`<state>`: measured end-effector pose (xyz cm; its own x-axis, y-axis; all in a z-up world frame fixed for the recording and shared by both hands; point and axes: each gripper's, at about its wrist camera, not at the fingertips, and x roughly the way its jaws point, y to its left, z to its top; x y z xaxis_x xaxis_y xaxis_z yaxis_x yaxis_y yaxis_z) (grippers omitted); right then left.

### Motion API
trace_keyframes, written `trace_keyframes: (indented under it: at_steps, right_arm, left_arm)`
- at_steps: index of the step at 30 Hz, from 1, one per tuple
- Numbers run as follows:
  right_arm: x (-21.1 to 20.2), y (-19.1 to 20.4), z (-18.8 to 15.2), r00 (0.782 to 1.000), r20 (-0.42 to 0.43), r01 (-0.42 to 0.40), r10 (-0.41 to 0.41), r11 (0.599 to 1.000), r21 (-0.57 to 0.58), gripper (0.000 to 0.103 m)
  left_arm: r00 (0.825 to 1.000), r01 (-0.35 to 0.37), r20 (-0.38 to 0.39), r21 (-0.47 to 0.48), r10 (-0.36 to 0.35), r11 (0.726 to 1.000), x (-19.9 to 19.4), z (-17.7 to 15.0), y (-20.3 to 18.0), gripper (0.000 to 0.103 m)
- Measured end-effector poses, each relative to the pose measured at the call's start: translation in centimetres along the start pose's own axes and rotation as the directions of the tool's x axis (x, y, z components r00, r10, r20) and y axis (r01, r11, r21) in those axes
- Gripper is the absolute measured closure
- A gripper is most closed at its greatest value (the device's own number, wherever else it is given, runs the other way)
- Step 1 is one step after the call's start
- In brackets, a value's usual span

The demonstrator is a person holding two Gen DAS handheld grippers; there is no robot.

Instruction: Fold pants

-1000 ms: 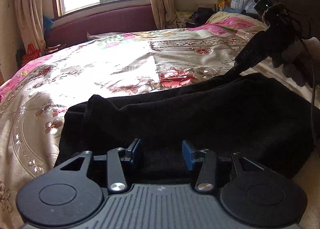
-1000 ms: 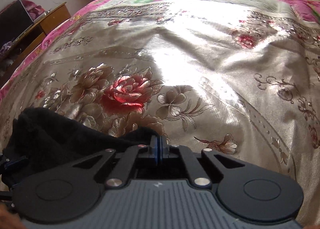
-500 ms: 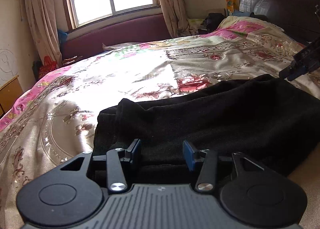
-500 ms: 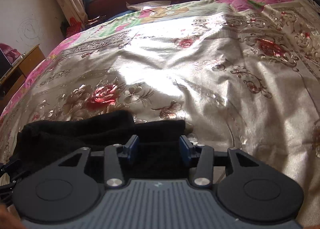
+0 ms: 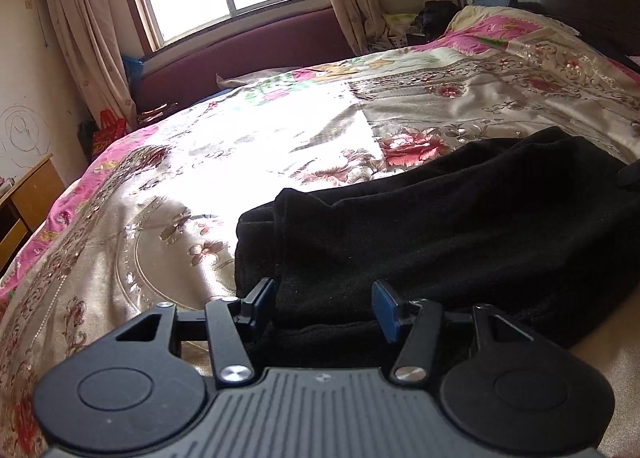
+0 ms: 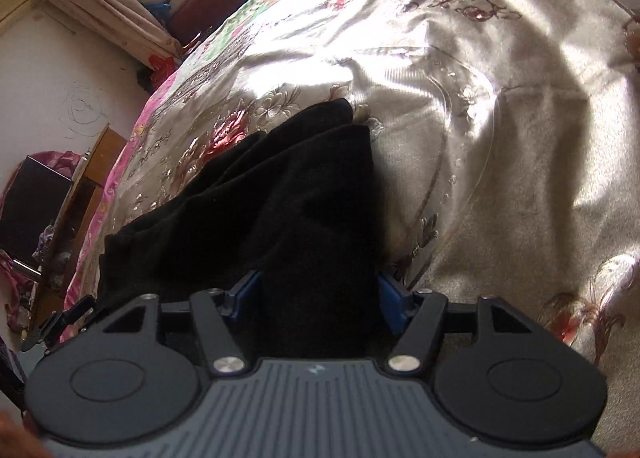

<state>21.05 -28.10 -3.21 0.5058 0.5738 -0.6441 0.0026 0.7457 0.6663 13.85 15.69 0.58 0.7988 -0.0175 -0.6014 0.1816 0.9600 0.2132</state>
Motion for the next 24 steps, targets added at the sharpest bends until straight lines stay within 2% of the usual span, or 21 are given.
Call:
trace_keyframes:
  at_steps: [4,6,8,10,13,14,16,18,22,24]
  right_arm:
    - [1.1,0.7,-0.2,1.000,0.004,-0.003,0.003,1.000,-0.014,0.038]
    - [0.9,1.4,0.0,0.999,0.017,-0.033,0.034,0.999,-0.033,0.038]
    - [1.3,1.5,0.2,0.999,0.017,-0.038,0.039,0.999,-0.037,0.038]
    - [2.8,1.0,0.3,0.999,-0.011,-0.044,0.044,0.999,0.003,0.038]
    - [3.8,0.9,0.2,0.999,0.008,-0.045,0.044,0.998,0.041,0.038]
    - [3.7,1.5,0.1,1.000,0.021,-0.015,0.015,1.000,0.017,0.041]
    - [3.3,2.2,-0.4,0.999,0.030,0.028,-0.027,0.999,-0.034,0.068]
    - [2.6,2.2,-0.6,0.999,0.038,0.009,-0.007,0.999,-0.034,0.078]
    - [1.3,1.9,-1.3,0.999,0.050,0.005,-0.004,1.000,-0.028,0.084]
    - [1.3,1.3,-1.3,0.999,0.050,-0.011,0.011,1.000,0.009,0.084]
  left_arm:
    - [0.999,-0.032,0.007,-0.114,0.033,0.993,-0.1,-0.1,2.0,0.035]
    - [0.999,-0.007,0.035,-0.133,0.012,0.991,-0.9,0.1,2.4,0.034]
    - [1.000,0.010,0.000,-0.106,-0.010,0.994,-0.2,0.3,2.4,0.027]
    - [1.000,-0.006,-0.026,-0.102,0.003,0.995,1.1,0.2,2.3,0.027]
    - [0.996,0.025,-0.082,-0.231,-0.045,0.973,3.2,-0.1,3.5,0.023]
    - [0.994,0.030,-0.090,-0.263,-0.055,0.964,3.6,-0.2,3.8,0.023]
    - [0.993,0.030,-0.100,-0.304,-0.064,0.952,3.9,-0.8,4.0,0.024]
    - [0.993,0.023,-0.104,-0.279,-0.054,0.960,3.5,-0.8,3.5,0.031]
    - [0.992,0.024,-0.114,-0.261,-0.055,0.965,2.6,-0.4,3.0,0.043]
    - [0.993,0.016,-0.108,-0.242,-0.044,0.970,2.4,-0.2,2.8,0.044]
